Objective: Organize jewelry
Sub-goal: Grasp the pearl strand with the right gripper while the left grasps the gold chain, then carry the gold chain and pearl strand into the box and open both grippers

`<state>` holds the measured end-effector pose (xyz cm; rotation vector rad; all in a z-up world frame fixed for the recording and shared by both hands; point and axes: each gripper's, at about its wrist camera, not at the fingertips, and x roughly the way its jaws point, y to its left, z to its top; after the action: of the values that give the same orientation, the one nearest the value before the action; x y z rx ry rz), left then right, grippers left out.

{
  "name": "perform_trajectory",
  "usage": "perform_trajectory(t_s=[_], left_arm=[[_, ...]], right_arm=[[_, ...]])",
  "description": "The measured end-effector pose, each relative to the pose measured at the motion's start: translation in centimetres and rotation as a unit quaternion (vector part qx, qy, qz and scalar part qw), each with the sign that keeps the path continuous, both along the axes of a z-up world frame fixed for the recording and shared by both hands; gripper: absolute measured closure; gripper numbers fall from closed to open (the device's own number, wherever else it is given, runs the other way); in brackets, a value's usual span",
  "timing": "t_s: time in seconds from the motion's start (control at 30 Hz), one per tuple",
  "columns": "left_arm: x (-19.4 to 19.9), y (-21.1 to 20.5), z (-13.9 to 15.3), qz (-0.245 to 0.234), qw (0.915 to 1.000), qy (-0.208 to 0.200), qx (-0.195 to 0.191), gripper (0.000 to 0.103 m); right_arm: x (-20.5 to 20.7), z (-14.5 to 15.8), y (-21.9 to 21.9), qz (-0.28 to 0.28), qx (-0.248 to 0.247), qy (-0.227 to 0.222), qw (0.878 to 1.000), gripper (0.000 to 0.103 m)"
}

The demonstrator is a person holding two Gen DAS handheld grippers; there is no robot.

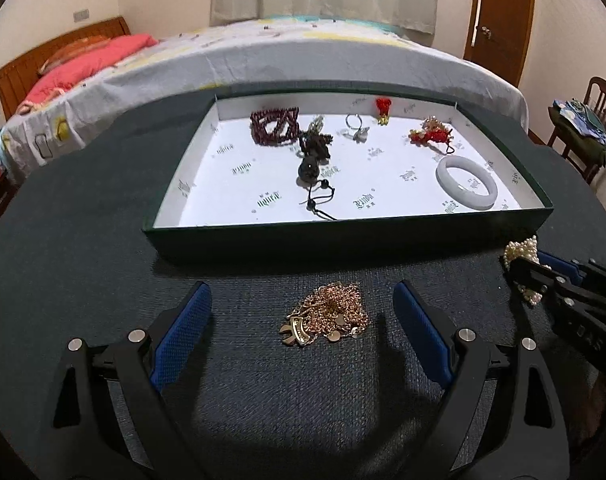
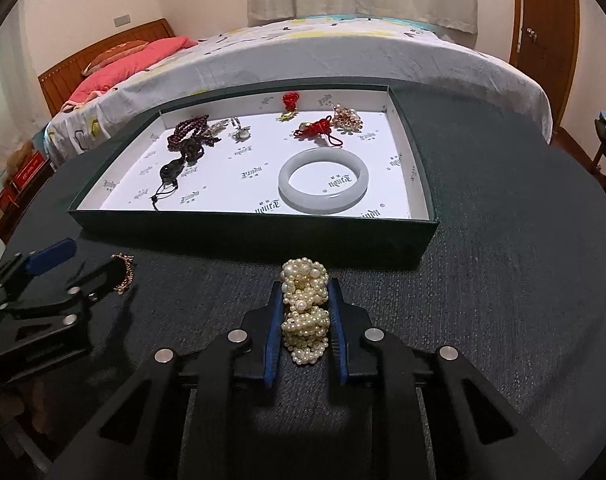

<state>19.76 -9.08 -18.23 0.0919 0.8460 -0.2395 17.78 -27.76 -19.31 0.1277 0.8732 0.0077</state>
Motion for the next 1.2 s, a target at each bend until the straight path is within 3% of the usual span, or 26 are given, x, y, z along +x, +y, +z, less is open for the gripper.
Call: perform_trajectory(t_s=[0.13,0.27,0.33,0.43,1.2], left_arm=[[0.6,0.1,-0.6,-0.004,0.9997,0.022,-0.007,0.043],[0.5,0.1,-0.6,-0.014,0.9995,0.024,-0.016,0.059],[0.2,-0.2,-0.6,-0.031,0.9991,0.023,-0.02,0.077],[-0.1,-0.8,-0.5,-0.044,0.9988,0.018,-0.014,0.087],[-0.8,0.2,1.3,-0.045,0.9982,-0.003,-0.039,0.092]], right_arm=[[-0.1,-0.1,-0.1,0.0,0.012,0.0,1.0,0.081],[-0.1,-0.3,-0.3,0.0,0.018,0.001,1.0,0.081],[-0.1,-0.3,-0.2,0.0,0.019,0.001,1.0,0.081],[-0.1,-0.3,-0.2,0.0,0.021,0.0,1.0,0.081],[-1.1,1.0,0.5,0.007,0.014,-0.025,1.0,0.081]])
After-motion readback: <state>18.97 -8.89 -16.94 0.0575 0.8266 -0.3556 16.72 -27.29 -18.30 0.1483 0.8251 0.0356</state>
